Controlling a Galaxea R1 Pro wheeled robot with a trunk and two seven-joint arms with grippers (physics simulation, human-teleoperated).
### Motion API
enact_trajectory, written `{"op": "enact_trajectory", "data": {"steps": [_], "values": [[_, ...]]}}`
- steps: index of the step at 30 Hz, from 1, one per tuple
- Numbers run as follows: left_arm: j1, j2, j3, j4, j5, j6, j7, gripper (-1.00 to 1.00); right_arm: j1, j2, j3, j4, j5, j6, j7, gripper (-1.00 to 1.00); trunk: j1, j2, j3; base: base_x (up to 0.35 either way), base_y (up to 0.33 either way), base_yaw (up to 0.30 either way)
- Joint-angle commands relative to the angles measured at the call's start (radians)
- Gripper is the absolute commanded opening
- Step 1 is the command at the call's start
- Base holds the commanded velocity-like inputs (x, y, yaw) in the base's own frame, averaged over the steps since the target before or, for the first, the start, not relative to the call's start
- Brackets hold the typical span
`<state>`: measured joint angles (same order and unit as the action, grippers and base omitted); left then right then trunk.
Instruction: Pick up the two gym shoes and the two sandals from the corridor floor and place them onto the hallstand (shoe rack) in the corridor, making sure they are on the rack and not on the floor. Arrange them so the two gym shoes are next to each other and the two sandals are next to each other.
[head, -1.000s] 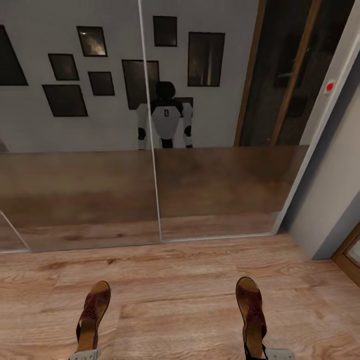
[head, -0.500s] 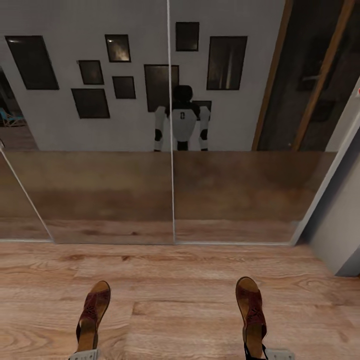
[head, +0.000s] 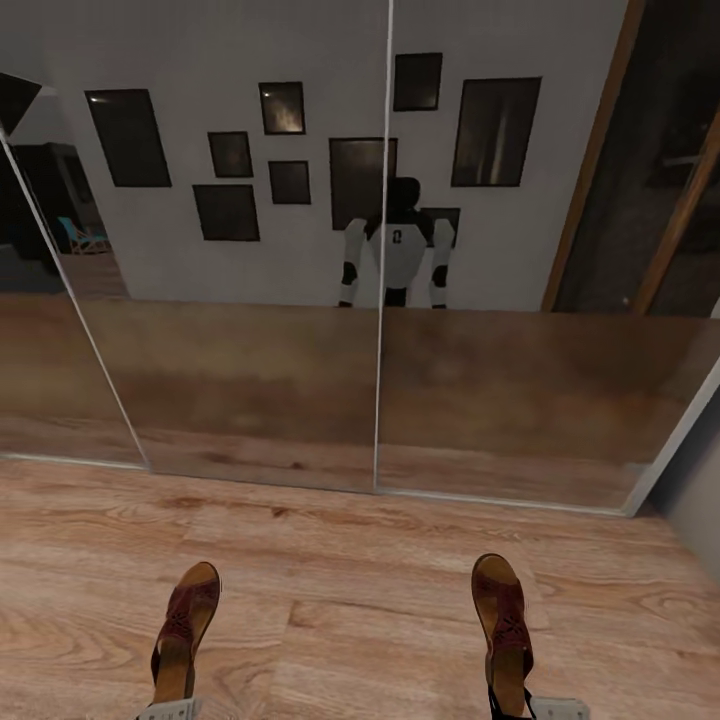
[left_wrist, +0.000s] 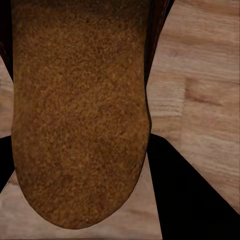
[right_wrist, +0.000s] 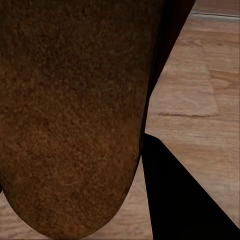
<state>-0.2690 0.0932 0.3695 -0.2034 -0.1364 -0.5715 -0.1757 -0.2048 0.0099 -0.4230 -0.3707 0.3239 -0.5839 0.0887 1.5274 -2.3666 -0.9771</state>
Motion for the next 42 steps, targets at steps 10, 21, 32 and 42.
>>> {"op": "enact_trajectory", "data": {"steps": [10,21,32,42], "values": [[-0.001,-0.001,0.009,0.001,-0.012,-0.003,-0.002,-1.00,0.000,0.001,-0.008,-0.001,-0.002,-0.002,0.010,-1.00,0.000,0.000,0.010,0.000,0.000,0.220],[-0.001,-0.001,0.009,0.001,-0.012,-0.003,-0.002,-1.00,-0.001,0.001,-0.008,-0.001,-0.002,-0.002,0.011,-1.00,0.000,0.000,0.021,0.000,0.000,0.220],[-0.001,-0.001,0.009,0.001,-0.012,-0.002,-0.002,-1.00,0.000,0.001,-0.008,-0.001,-0.002,-0.002,0.011,-1.00,0.000,0.000,0.033,0.000,0.000,0.220],[-0.001,-0.001,0.009,0.001,-0.012,-0.002,-0.002,-1.00,-0.001,0.001,-0.008,0.000,-0.002,-0.002,0.011,-1.00,0.000,0.000,0.043,0.000,0.000,0.220]]}}
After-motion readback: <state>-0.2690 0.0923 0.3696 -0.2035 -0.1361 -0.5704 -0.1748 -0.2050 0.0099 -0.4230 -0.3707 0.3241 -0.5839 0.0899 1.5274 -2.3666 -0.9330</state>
